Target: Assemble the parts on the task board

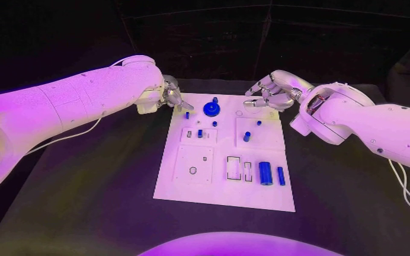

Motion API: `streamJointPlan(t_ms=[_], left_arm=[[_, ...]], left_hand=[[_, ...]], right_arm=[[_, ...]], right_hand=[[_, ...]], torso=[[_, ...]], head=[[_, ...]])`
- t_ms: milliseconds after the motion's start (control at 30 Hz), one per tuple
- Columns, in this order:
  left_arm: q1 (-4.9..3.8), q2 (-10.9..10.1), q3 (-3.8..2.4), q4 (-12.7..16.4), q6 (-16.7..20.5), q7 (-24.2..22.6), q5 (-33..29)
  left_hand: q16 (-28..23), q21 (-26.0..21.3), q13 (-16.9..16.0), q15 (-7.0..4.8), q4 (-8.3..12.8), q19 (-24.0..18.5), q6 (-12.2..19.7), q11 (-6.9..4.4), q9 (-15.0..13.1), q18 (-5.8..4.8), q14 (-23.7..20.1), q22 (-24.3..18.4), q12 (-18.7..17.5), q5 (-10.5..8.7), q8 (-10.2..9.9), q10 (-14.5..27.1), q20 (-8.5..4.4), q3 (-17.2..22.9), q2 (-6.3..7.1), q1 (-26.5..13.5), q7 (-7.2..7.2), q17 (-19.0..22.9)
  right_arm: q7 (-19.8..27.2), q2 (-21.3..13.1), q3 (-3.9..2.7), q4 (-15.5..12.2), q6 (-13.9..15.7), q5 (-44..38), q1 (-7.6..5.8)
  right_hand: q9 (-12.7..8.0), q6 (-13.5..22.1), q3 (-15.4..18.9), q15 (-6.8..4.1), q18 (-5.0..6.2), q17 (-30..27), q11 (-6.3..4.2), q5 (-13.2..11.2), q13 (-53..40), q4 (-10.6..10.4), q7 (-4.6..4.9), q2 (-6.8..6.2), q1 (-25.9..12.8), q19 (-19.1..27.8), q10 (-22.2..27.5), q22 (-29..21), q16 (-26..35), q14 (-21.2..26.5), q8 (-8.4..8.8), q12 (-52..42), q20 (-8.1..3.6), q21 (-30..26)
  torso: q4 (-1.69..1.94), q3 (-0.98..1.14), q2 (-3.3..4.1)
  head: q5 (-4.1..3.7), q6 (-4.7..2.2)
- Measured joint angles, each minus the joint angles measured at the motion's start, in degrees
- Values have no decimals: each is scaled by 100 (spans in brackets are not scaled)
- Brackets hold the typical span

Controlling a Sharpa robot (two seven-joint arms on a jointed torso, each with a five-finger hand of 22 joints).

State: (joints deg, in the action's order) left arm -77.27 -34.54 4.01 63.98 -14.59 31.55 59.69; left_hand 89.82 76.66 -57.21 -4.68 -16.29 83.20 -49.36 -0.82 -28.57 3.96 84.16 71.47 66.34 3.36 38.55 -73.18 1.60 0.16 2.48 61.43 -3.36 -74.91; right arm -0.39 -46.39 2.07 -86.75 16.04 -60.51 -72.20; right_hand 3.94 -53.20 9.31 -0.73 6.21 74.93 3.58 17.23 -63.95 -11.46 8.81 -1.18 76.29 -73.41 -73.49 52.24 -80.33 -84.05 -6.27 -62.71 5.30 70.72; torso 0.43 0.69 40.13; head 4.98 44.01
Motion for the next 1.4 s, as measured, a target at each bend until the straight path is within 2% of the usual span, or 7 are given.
streamJointPlan(t_ms=[433,700,933,1000,1033,1200,1400], left_arm=[[74,233,36,-264,-29,-80,26],[86,254,38,-289,-29,-118,33],[88,272,39,-296,-67,-127,36],[88,275,40,-298,-81,-128,37],[88,278,42,-298,-87,-128,37],[89,288,53,-298,-119,-131,39],[90,294,61,-298,-144,-134,41]], left_hand=[[0,0,-33,0,3,1,-61,0,22,0,0,43,18,0,1,0,1,-108,-27,-27,19,0],[0,21,-37,0,34,1,-103,-22,33,0,0,65,45,0,1,-22,1,-140,-96,42,19,0],[0,21,-37,-1,106,1,-124,-22,55,-1,0,77,45,0,2,-22,0,-211,-201,235,40,0],[0,21,-37,-1,121,0,-124,-22,60,0,0,85,45,0,2,-22,1,-227,-240,274,40,0],[0,21,-37,-1,129,0,-123,-21,60,-1,0,85,45,0,2,-22,0,-235,-214,298,40,0],[0,21,-45,-1,169,0,-144,-42,68,-1,0,96,51,0,25,-43,0,-226,-288,383,60,0],[0,44,-64,-1,169,-1,-144,-42,73,0,0,114,85,0,29,-43,-1,-226,-292,387,60,0]], right_arm=[[1,33,0,18,-1,3,0],[4,46,0,29,-2,4,1],[5,48,0,32,-3,5,1],[5,48,0,33,-4,5,1],[6,48,0,34,-4,5,1],[6,49,0,41,-5,5,1],[6,52,0,47,-6,5,1]], right_hand=[[0,0,0,0,0,-1,0,28,0,0,0,0,0,0,0,0,-1,0,0,0,0,0],[0,0,0,0,0,-1,0,28,-1,0,0,0,0,0,0,0,-1,0,0,0,0,0],[0,0,0,0,0,-2,0,58,-1,0,0,0,1,0,0,1,-2,0,0,0,1,0],[0,0,24,0,1,-2,0,62,-1,25,0,33,34,1,0,1,-2,0,0,0,1,0],[0,0,24,0,0,-2,0,62,-1,24,0,41,41,0,0,1,-2,0,0,0,1,0],[0,0,24,0,0,-2,0,62,-1,24,0,46,47,0,0,1,-2,0,-19,0,1,0],[0,0,23,0,1,-2,0,62,-1,24,0,46,93,1,0,1,-2,0,-19,0,1,0]], torso=[[2,-1,-6],[6,2,-7],[6,2,-10],[6,3,-10],[6,3,-10],[6,3,-10],[6,3,-10]], head=[[-2,12],[-15,21],[-18,26],[-18,28],[-16,29],[-14,29],[-18,34]])
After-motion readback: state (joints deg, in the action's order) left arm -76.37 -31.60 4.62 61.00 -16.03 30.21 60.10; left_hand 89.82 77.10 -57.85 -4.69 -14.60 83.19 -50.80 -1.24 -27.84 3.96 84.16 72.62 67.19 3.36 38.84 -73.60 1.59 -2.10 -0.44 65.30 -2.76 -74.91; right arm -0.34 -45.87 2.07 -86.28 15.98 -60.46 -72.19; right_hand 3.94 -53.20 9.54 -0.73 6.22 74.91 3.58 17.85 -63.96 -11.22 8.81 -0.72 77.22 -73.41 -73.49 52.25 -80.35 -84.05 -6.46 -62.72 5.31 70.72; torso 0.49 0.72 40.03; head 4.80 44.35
